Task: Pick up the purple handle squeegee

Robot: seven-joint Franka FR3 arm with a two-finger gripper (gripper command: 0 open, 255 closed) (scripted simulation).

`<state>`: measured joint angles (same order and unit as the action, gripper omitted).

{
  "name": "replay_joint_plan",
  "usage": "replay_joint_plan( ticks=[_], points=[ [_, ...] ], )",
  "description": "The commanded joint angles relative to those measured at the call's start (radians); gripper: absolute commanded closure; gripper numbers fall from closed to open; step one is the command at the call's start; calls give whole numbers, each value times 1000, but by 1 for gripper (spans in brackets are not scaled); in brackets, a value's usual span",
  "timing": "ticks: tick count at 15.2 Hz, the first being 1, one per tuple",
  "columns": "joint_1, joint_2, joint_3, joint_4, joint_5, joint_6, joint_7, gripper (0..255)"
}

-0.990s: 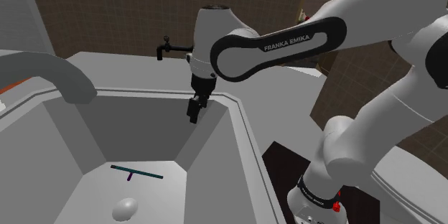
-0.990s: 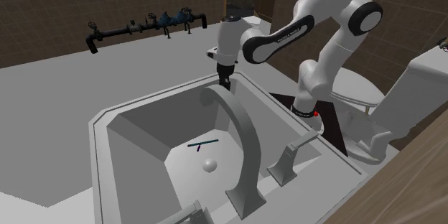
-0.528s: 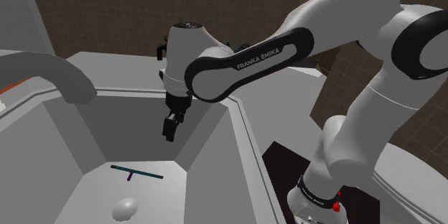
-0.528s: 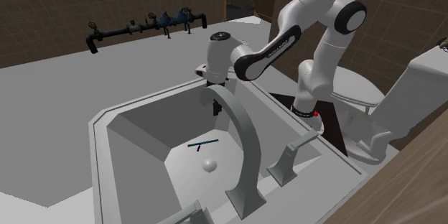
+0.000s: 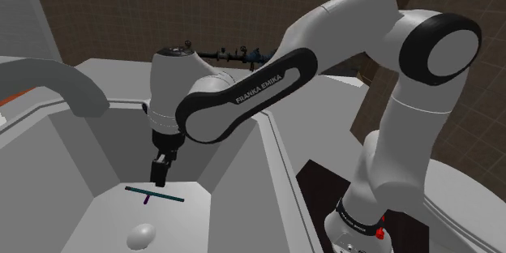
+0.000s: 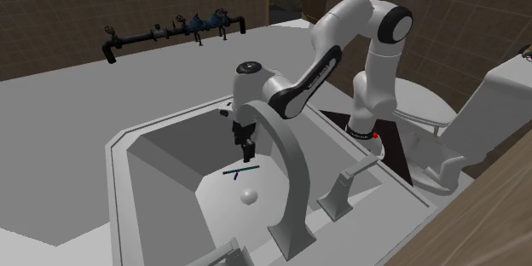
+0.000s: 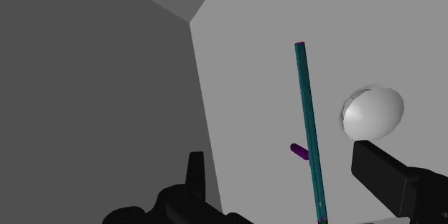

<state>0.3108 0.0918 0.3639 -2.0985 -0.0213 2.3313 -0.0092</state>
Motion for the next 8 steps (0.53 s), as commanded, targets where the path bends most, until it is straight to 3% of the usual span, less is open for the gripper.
replay_joint_plan(
  ticks=[1,4,8],
  points=[
    [21,56,15,40,-21,21,7,0],
    [47,123,27,93,-49,38,13,0],
    [51,153,21,73,-66,85,24,0]
  ],
)
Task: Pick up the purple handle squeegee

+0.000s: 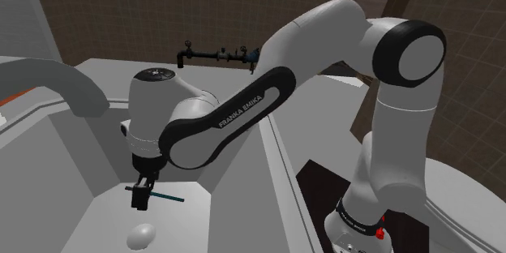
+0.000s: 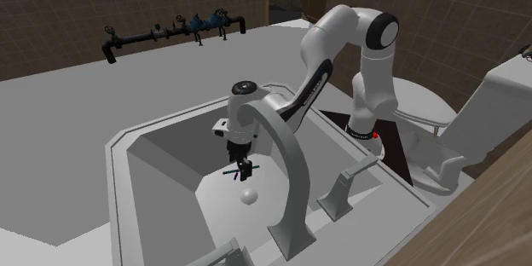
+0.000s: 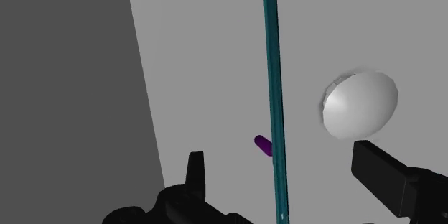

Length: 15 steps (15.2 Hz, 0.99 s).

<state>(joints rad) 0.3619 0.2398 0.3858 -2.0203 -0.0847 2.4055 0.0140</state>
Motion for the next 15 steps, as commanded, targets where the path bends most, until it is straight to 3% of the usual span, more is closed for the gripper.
replay_joint_plan(
  ticks=[1,5,6,15],
  points=[
    [2,13,-3,-10,-8,22,3,0],
    [6,34,-8,-20,-20,52,11,0],
    [6,35,-8,-19,-20,52,11,255],
    [6,34,-8,-20,-20,52,11,255]
  ],
)
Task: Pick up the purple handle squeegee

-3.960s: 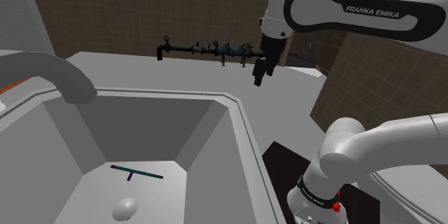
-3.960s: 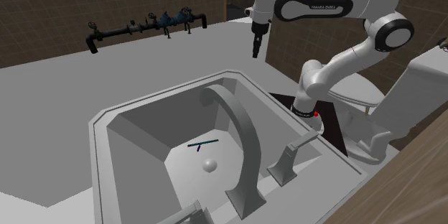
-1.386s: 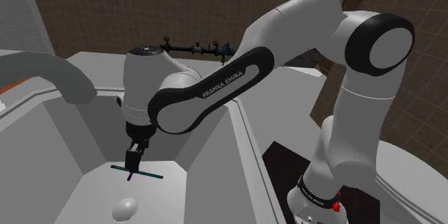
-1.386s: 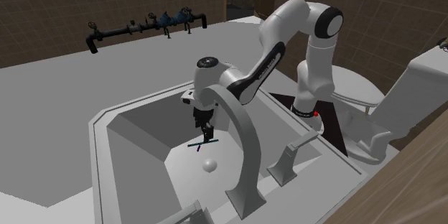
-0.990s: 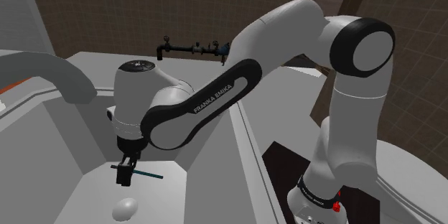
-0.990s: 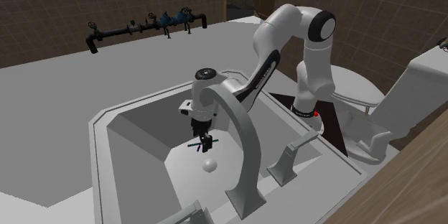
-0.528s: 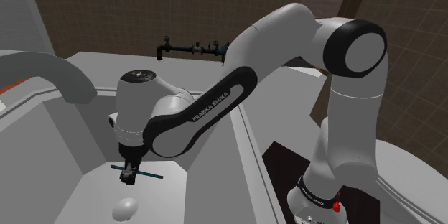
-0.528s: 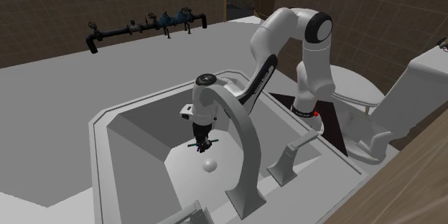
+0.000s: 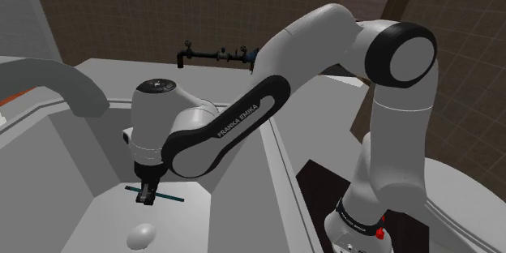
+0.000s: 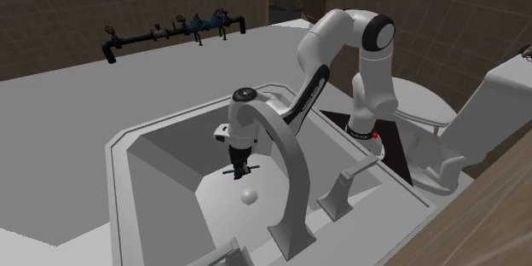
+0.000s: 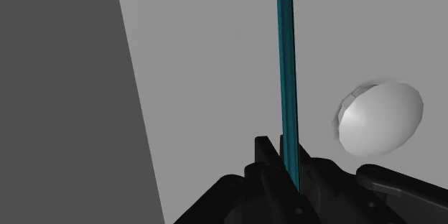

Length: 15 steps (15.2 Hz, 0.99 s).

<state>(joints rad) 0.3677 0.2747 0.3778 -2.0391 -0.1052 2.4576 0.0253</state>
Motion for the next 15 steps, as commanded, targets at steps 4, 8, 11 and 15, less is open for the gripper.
replay_joint_plan(
  ticks=[4,8,11,15],
  points=[
    [-6,-33,8,16,19,-47,-12,255],
    [-11,-62,14,36,37,-94,-22,255],
    [-14,-83,17,53,48,-130,-29,255],
    [-17,-107,20,79,62,-179,-37,255]
  ],
)
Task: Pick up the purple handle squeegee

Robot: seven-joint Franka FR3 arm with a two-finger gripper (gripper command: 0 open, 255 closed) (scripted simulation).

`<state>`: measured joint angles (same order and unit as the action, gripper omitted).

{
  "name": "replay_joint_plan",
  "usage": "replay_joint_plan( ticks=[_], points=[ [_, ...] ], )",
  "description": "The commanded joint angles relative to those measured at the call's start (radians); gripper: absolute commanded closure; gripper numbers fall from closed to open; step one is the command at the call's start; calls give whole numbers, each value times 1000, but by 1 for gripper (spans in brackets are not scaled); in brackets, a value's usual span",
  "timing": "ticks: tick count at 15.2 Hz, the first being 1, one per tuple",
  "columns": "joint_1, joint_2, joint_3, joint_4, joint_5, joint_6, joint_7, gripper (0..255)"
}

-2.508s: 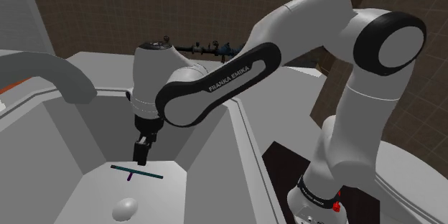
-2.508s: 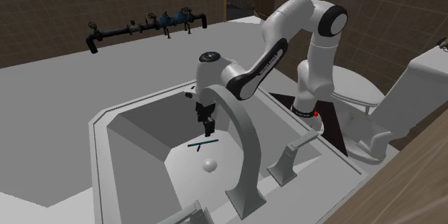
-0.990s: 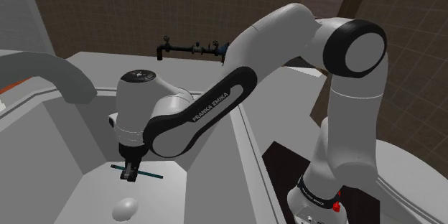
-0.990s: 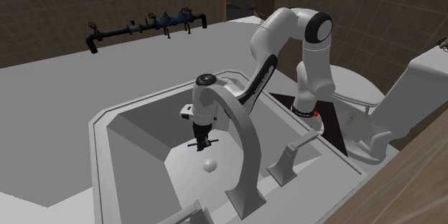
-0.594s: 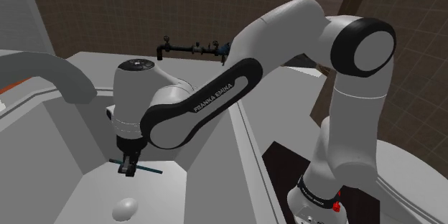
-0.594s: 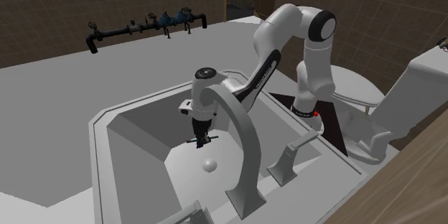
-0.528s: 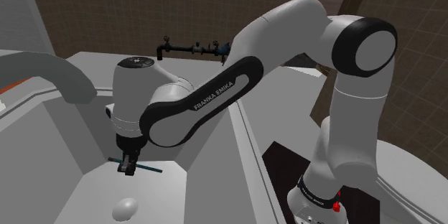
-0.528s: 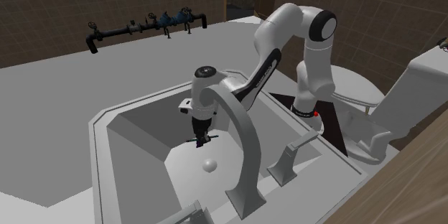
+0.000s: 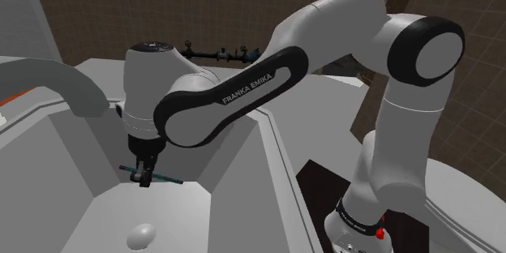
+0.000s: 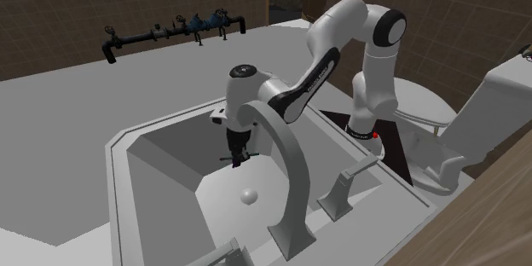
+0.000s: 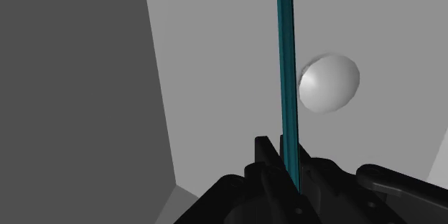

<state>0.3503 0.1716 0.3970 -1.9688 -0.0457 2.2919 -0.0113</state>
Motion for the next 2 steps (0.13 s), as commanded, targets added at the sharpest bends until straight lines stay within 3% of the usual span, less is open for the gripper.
replay_joint_plan(
  ticks=[1,2],
  points=[
    [0,-5,1,10,3,-15,-1,255],
    [0,-5,1,10,3,-15,-1,255]
  ],
)
